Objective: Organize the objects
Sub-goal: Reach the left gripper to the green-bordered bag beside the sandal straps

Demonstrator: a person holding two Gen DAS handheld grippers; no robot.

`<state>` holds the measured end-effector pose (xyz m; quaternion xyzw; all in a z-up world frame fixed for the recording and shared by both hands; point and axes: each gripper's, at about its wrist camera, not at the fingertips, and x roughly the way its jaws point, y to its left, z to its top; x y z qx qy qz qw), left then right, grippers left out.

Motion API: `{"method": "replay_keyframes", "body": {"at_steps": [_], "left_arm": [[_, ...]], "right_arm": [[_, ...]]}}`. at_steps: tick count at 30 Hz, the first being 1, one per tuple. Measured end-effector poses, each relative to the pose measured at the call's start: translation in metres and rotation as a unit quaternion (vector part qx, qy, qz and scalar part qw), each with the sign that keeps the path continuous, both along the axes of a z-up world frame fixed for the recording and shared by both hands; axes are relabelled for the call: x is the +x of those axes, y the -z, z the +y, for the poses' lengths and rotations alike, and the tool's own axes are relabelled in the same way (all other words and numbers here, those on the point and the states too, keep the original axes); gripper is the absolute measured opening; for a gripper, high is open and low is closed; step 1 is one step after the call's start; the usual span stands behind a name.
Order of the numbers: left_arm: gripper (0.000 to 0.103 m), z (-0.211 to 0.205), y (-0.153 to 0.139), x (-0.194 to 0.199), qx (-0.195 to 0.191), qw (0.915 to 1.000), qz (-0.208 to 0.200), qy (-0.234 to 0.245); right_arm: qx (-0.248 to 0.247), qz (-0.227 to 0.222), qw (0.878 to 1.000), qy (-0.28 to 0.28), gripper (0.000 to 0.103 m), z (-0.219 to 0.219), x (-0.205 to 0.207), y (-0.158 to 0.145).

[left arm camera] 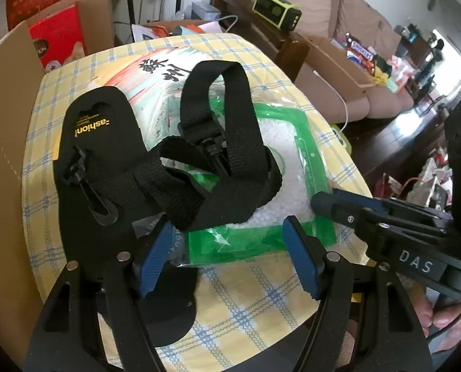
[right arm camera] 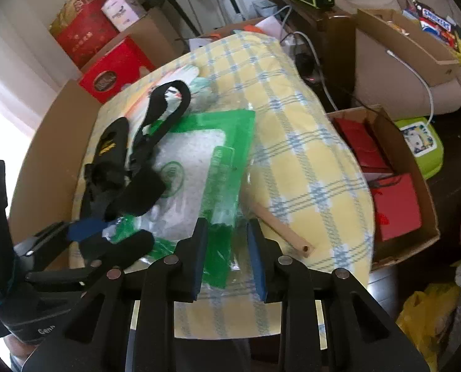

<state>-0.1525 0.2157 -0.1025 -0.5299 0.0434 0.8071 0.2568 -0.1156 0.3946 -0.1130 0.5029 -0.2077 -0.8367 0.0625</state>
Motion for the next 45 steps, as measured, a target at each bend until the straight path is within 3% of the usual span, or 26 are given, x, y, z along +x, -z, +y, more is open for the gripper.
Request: {"method": "replay_keyframes", "body": {"at_steps": [7, 10, 23, 28, 33, 37, 42, 45], "left_arm": [[0.063, -0.005, 0.001, -0.004, 0.026, 0.9996, -0.01, 0.004], [0.063, -0.003, 0.001, -0.004, 0.025, 0.9996, -0.01, 0.012], [0.063, -0.005, 0.001, -0.003, 0.037, 0.9991, -0.011, 0.015], [0.063, -0.006, 0.002, -0.004, 0.044, 0.9988, -0.017, 0.014], [0.048, -0.005, 0.0, -0.002, 0.025, 0.9996, -0.01, 0.006], [0.037, -0.014, -0.001, -0.004, 0.046, 0.9986, -0.027, -0.006], [0.035, -0.017, 0.001, -0.001, 0.089, 0.9937, -0.068, 0.007], [0.033, -0.008, 0.003, 0.003, 0.106, 0.9909, -0.081, 0.018]], "right_arm": [[-0.041, 0.012, 0.999, -0.007, 0.025, -0.001, 0.001, -0.006], [-0.022, 0.005, 1.0, -0.008, 0.025, -0.005, -0.005, -0.001], [-0.023, 0.026, 0.999, -0.029, 0.025, -0.015, -0.01, -0.008], [-0.024, 0.011, 1.0, -0.016, 0.023, -0.016, -0.02, 0.003], [-0.009, 0.002, 1.0, -0.011, 0.015, -0.02, -0.013, -0.006], [-0.008, -0.001, 1.0, -0.01, 0.011, -0.018, -0.003, -0.016], [-0.007, 0.015, 1.0, 0.0, 0.008, -0.01, 0.014, -0.035], [0.018, 0.018, 1.0, 0.006, 0.007, -0.008, 0.022, -0.044]]}}
